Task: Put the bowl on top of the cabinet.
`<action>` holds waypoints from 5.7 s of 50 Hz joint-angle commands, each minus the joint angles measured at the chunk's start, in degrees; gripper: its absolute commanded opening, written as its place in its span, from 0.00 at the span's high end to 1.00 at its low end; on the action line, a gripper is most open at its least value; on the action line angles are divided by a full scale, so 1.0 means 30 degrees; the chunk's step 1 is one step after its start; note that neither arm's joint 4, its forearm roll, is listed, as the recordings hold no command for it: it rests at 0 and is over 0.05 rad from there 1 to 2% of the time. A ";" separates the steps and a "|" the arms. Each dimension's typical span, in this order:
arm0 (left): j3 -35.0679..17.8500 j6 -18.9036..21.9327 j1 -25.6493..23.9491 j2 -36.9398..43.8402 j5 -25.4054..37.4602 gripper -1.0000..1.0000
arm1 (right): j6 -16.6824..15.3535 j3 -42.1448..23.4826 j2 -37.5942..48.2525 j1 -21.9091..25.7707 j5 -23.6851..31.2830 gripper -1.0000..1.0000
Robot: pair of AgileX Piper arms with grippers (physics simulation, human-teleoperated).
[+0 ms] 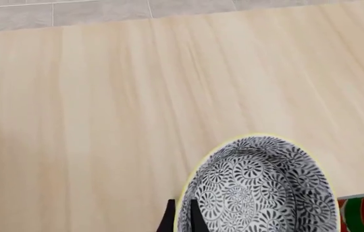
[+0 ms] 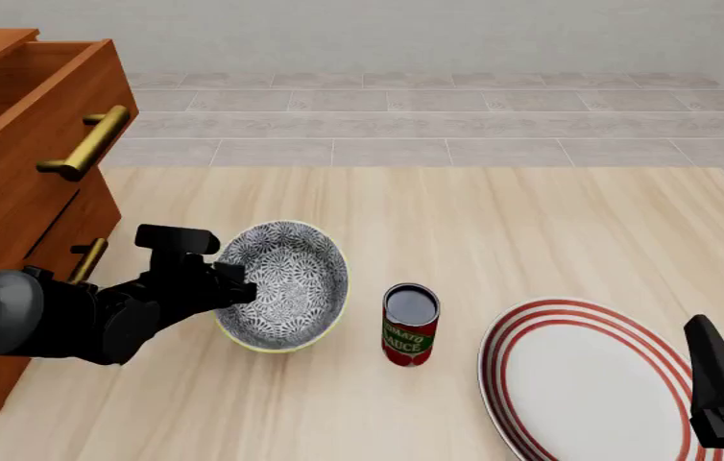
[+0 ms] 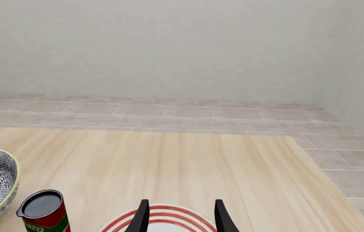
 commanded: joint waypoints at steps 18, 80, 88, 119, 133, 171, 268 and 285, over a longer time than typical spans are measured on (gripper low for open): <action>0.0525 -0.0358 -0.0765 -0.3948 0.2649 1.00 | -0.0346 0.0013 -0.0015 0.0030 -0.0052 0.00; -0.0986 -0.2341 -0.1415 -1.1176 1.0050 1.00 | -0.0861 0.0011 -0.0014 0.0090 0.0012 0.00; -0.1733 -0.2360 -0.1451 -1.2288 1.1631 1.00 | -0.0903 0.0013 -0.0016 0.0086 0.0006 0.00; -0.4718 -0.3382 -0.1593 -1.2803 1.5944 1.00 | -0.1079 0.0013 -0.0018 0.0029 -0.0007 0.00; -0.6071 -0.3098 -0.1054 -1.2827 1.7562 1.00 | -0.1129 0.0005 -0.0020 -0.0020 -0.0025 0.00; -1.0027 -0.4569 0.1089 -1.1327 2.0578 1.00 | -0.1225 -0.0002 -0.0018 0.0002 0.0026 0.00; -1.9061 -0.5318 0.8271 -0.7552 2.4846 1.00 | -0.1284 0.0017 -0.0009 0.0107 0.0110 0.00; -2.0175 -0.5544 0.9498 -0.6790 2.4973 1.00 | -0.1287 0.0013 -0.0013 0.0106 0.0084 0.00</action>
